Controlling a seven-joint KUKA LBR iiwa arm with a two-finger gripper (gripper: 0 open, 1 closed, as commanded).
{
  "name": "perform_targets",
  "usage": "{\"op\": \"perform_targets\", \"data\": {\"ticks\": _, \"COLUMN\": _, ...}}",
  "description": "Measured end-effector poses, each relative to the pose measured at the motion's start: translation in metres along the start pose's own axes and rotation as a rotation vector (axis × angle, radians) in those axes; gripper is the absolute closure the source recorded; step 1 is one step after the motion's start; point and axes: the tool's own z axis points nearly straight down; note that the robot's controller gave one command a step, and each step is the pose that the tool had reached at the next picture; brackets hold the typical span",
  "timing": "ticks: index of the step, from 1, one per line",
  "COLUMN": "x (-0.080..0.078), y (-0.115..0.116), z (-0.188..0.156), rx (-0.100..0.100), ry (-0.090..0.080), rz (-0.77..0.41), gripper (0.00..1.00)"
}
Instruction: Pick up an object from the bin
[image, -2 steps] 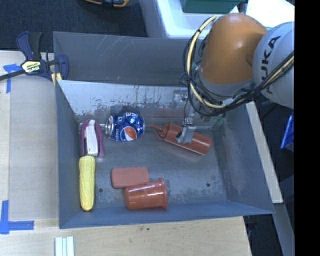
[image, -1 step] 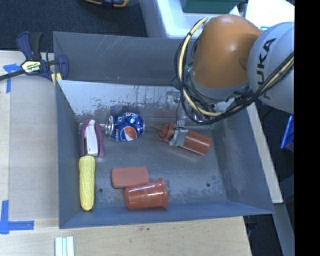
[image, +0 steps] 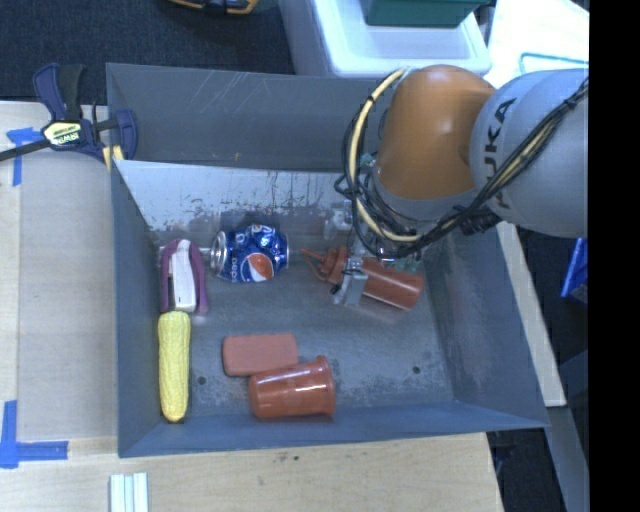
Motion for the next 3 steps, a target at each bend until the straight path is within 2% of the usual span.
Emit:
{"op": "perform_targets", "data": {"ticks": 1, "x": 0.003, "y": -0.001, "z": 0.000, "rx": 0.000, "ry": 0.006, "rz": 0.002, "gripper": 0.00}}
{"op": "perform_targets", "data": {"ticks": 2, "x": -0.003, "y": -0.034, "z": -0.025, "rx": 0.002, "ry": 0.003, "rz": -0.134, "gripper": 0.00}}
{"op": "perform_targets", "data": {"ticks": 3, "x": -0.003, "y": -0.021, "z": -0.034, "rx": -0.002, "ry": -0.005, "rz": -0.072, "gripper": 0.00}}
